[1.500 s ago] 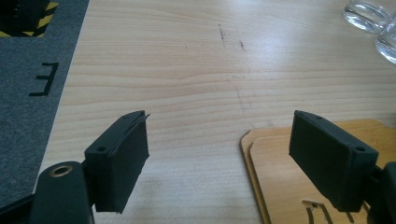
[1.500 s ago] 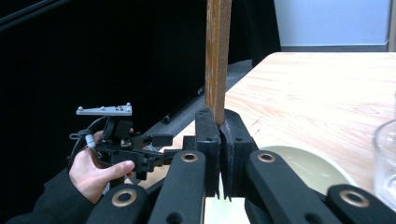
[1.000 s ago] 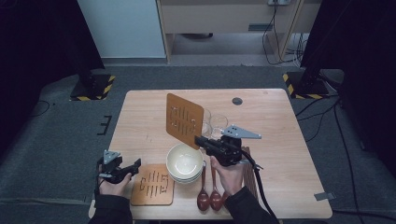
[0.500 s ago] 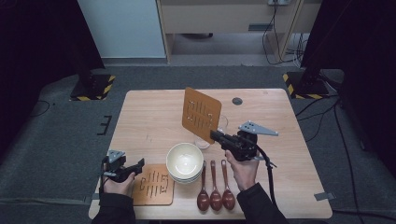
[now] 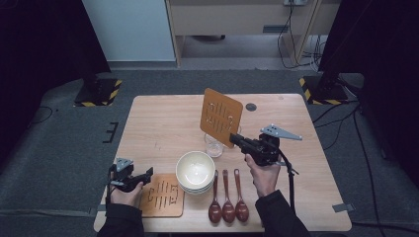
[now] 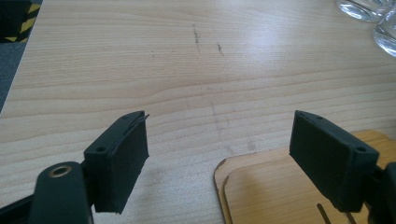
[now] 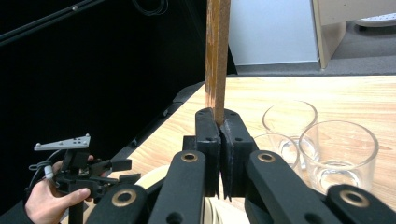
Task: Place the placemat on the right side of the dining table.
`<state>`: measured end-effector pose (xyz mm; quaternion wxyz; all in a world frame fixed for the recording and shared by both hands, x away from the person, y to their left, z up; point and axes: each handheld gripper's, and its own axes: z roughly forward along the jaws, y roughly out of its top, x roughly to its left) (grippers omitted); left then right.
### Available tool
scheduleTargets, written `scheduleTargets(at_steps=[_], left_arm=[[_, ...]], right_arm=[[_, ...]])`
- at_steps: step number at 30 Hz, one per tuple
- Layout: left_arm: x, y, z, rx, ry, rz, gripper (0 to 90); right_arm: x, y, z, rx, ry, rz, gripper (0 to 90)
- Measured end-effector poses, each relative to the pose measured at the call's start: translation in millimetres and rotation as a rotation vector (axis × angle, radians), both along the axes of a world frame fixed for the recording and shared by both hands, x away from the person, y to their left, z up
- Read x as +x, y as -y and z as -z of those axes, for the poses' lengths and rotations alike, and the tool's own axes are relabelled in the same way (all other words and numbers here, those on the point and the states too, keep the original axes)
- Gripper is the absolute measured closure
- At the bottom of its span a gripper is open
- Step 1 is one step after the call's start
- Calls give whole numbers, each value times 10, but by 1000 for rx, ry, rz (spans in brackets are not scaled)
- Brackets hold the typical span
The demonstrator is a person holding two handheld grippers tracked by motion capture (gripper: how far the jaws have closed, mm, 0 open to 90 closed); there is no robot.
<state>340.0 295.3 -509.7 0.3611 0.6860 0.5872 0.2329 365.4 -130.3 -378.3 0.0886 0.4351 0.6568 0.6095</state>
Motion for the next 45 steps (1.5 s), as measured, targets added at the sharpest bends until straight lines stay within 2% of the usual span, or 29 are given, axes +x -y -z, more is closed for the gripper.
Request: scheduleTargets(at_steps=[12, 23, 34, 45], left_arm=[[26, 19, 15, 3, -4, 15, 185], [50, 37, 50, 25, -18, 29, 184], [65, 70, 96, 53, -38, 46, 183], [70, 86, 123, 67, -47, 55, 180]], right_arm=[[61, 146, 18, 9, -10, 38, 875], [132, 329, 24, 19, -16, 85, 876], [186, 615, 24, 1, -24, 144, 876], [162, 836, 66, -23, -36, 174, 876]])
